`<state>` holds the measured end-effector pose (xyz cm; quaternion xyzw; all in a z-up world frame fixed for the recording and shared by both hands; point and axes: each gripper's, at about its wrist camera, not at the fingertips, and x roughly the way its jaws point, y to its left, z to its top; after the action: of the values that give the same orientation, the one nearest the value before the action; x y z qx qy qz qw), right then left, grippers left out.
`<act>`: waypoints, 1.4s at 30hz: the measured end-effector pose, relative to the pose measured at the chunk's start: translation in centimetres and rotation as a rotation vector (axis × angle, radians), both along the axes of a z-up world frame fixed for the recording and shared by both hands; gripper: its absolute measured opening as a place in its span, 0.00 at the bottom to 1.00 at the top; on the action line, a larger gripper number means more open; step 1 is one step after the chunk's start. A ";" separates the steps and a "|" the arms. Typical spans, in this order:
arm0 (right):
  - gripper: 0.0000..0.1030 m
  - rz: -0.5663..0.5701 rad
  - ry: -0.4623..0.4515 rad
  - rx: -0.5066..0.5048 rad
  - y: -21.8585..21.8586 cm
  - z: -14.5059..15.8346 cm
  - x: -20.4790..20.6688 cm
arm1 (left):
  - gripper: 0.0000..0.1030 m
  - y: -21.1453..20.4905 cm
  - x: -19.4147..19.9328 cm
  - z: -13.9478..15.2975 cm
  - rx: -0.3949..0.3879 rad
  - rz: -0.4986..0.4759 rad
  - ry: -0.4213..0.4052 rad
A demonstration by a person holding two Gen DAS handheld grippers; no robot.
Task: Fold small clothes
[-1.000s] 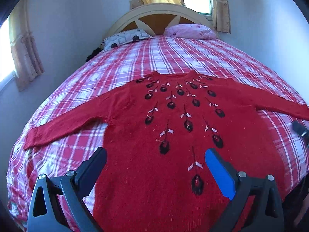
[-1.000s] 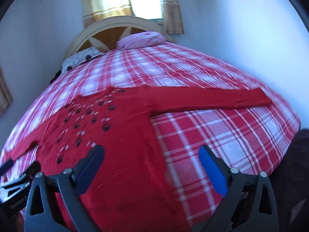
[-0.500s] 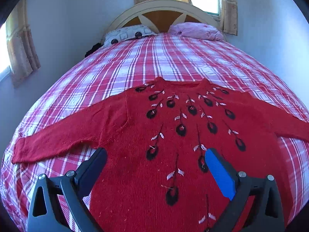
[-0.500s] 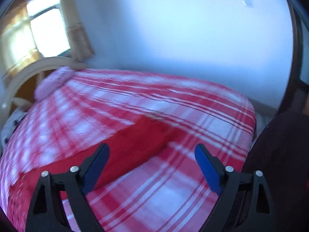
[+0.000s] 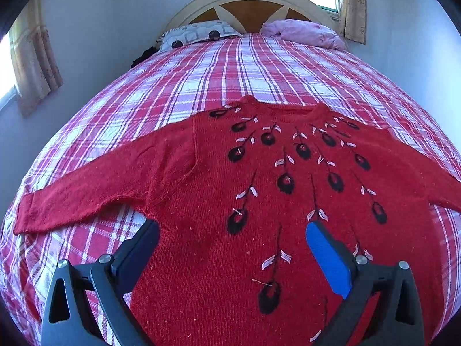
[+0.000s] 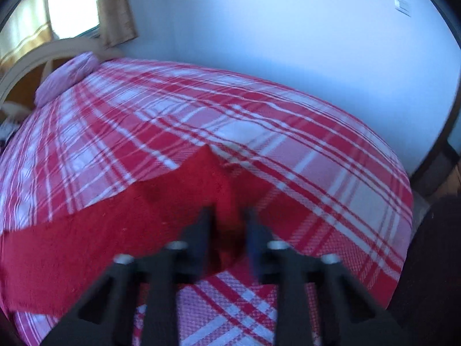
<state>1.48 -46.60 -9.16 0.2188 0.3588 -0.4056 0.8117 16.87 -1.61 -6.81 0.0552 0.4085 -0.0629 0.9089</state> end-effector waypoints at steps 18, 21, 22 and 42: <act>0.14 0.887 -0.334 0.165 34.3 10.9 16.0 | 0.99 8.6 -0.7 1.5 -0.061 0.145 -0.046; 0.14 0.984 -0.307 0.237 40.5 7.6 19.3 | 0.99 11.0 -0.9 1.5 -0.051 0.199 -0.057; 0.14 1.007 -0.292 0.229 42.3 6.5 20.1 | 0.99 11.8 -1.0 1.4 -0.047 0.219 -0.058; 0.70 1.212 -0.336 0.338 46.0 2.2 22.3 | 0.99 14.4 -0.2 -1.6 -0.035 0.253 0.003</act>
<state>23.76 -0.63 -6.98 0.1628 0.3457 0.2257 0.8961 16.72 12.83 -8.40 -0.0125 0.4122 0.0450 0.9099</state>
